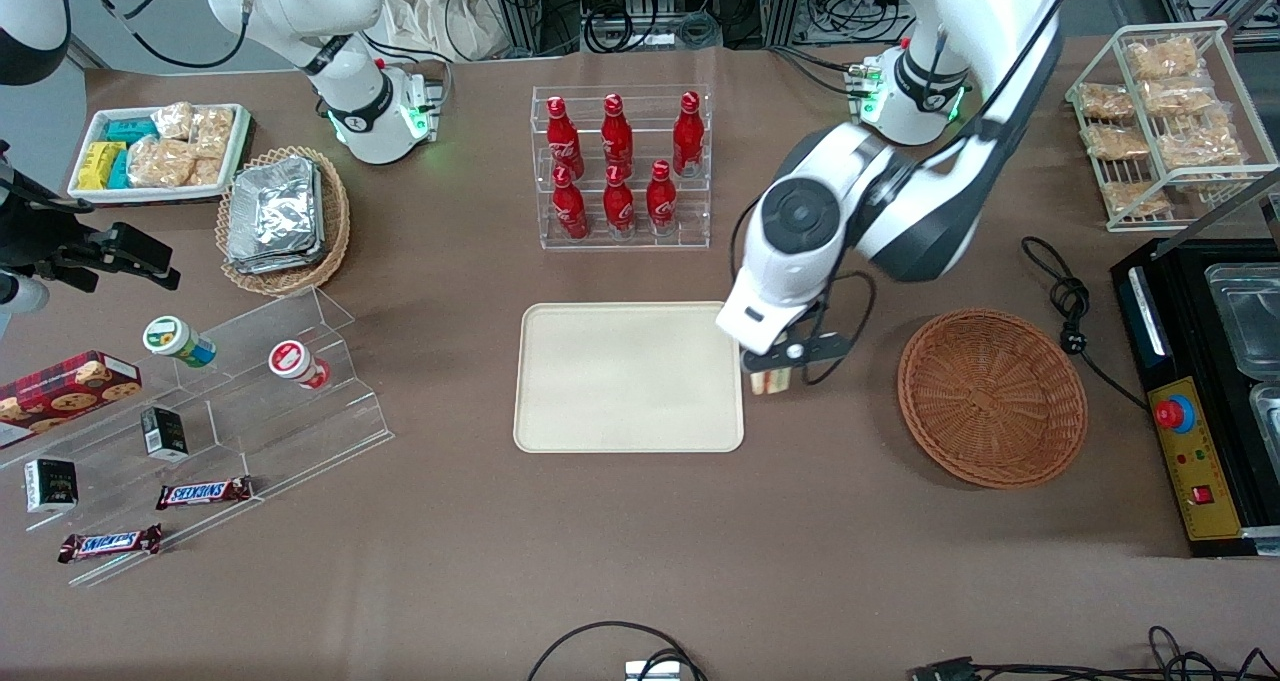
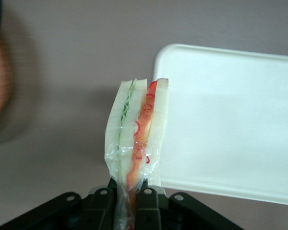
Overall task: Place sandwich from basket to tray
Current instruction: 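Lift the sandwich and carry it with the left gripper to the tray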
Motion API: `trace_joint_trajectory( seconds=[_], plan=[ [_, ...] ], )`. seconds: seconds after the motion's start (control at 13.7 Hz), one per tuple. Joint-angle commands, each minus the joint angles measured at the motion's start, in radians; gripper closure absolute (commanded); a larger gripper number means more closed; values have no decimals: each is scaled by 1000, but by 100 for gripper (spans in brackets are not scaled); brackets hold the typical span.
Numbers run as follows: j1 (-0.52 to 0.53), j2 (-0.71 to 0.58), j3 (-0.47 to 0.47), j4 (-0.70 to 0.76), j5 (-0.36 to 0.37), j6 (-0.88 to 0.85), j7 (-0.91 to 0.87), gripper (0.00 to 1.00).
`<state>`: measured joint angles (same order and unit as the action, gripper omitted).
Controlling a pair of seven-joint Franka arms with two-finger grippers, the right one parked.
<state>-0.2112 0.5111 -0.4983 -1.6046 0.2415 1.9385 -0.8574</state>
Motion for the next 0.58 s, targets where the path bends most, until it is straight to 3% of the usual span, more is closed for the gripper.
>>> trace_joint_trajectory(
  seconds=[0.0, 0.15, 0.36, 0.44, 0.51],
  plan=[
    [-69, 176, -3, 129, 117, 20, -75, 100],
    [-92, 242, -3, 163, 179, 25, -87, 100],
    [-96, 265, -2, 170, 188, 69, -100, 99],
    [-96, 265, -2, 170, 188, 71, -101, 95],
    [-96, 267, -2, 169, 190, 73, -100, 68]
  ],
)
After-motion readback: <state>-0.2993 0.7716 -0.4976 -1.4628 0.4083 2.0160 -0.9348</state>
